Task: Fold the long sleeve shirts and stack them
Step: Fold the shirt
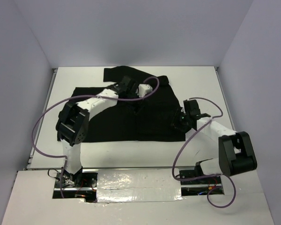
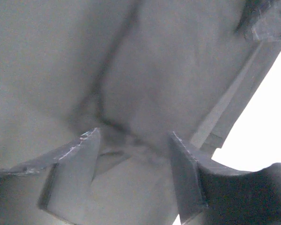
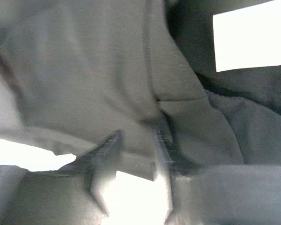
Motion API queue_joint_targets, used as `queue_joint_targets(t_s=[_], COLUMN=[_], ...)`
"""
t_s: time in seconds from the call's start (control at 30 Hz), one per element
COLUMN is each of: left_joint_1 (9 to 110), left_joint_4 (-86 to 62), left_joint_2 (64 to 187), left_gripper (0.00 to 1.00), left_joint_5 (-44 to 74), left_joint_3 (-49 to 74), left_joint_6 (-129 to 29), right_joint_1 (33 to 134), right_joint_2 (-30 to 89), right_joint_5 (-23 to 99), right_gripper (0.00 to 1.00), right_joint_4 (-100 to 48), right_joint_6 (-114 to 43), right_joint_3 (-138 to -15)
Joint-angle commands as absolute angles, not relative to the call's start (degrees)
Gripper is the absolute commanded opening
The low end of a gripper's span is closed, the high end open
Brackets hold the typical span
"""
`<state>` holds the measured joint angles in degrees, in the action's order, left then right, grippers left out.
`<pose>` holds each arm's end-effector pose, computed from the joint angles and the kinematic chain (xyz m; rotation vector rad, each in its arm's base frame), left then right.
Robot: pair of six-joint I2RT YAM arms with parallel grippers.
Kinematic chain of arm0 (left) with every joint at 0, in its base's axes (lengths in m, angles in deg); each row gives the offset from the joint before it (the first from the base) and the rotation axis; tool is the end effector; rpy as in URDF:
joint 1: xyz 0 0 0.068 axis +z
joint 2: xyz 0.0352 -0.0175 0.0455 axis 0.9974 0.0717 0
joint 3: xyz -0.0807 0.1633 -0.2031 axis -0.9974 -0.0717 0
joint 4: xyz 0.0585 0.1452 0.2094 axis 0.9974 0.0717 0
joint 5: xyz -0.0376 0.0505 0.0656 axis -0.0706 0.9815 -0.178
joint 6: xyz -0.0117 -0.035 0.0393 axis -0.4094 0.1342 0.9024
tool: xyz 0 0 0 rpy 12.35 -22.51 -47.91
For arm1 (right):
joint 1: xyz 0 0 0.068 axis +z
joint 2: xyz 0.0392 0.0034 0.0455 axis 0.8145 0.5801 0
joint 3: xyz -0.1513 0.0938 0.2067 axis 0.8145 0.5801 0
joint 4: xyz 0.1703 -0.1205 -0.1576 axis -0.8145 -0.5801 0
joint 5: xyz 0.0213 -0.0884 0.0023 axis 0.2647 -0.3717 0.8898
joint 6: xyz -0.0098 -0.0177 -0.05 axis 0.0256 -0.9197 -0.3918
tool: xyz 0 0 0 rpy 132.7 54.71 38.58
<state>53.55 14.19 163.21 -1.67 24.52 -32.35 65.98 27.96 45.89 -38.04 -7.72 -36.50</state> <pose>0.3561 -0.2434 0.2078 1.0014 2.3069 -0.7386 0.2429 0.0585 0.1559 0.4246 2.6040 0.6287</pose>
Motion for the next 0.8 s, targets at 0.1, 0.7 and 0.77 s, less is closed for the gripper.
queue_joint_targets(t_s=[0.1, 0.7, 0.77], left_joint_1=[64.6, 117.7, 118.1], left_joint_4=[31.4, 40.3, 38.4], left_joint_2=[148.8, 139.0, 140.9], left_gripper=[0.84, 0.99, 0.99], left_joint_5=[3.4, 13.6, 15.0], left_joint_3=[32.1, -2.1, -3.5], left_joint_6=[-24.7, -11.5, -11.7], right_joint_1=[60.0, 45.6, 45.7], right_joint_2=[13.9, 14.1, 14.7], right_joint_5=[43.9, 45.1, 45.0], right_gripper=[0.69, 0.69, 0.68], right_joint_4=[-49.1, -51.9, -51.3], right_joint_6=[-10.8, -11.3, -11.2], right_joint_3=[-41.4, -29.6, -28.5])
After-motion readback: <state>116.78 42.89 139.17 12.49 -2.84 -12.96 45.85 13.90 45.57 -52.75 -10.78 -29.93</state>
